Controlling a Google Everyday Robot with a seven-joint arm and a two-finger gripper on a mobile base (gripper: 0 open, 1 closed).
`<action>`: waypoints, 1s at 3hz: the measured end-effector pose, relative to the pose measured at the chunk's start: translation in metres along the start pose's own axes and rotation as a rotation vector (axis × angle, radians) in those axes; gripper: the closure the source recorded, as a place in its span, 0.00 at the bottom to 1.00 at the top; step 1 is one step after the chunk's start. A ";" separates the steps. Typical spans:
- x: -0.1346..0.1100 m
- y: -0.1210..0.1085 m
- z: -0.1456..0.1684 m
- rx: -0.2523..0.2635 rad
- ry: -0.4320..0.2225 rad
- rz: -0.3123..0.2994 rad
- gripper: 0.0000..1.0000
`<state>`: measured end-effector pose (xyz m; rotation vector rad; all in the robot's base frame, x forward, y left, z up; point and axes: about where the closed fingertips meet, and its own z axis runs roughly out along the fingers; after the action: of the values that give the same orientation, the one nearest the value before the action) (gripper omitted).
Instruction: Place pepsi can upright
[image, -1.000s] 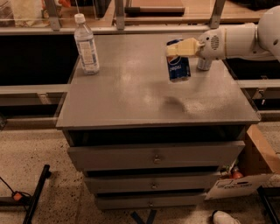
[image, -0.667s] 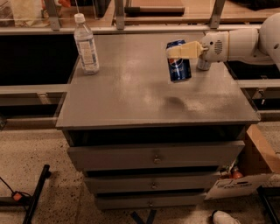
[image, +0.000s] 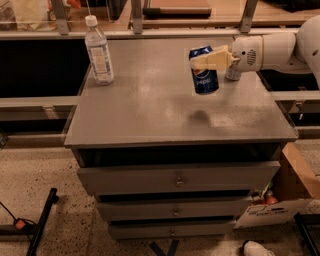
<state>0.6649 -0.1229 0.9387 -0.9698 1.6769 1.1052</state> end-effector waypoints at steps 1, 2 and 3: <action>-0.002 0.002 0.003 -0.019 -0.020 -0.034 1.00; -0.004 0.004 0.003 -0.051 -0.063 -0.144 1.00; -0.006 0.012 0.001 -0.094 -0.110 -0.310 1.00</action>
Offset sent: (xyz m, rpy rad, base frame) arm -0.0114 -0.0002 0.0083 0.0914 -0.4399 0.1611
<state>0.6561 -0.1176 0.9474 -1.1625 1.3427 1.0151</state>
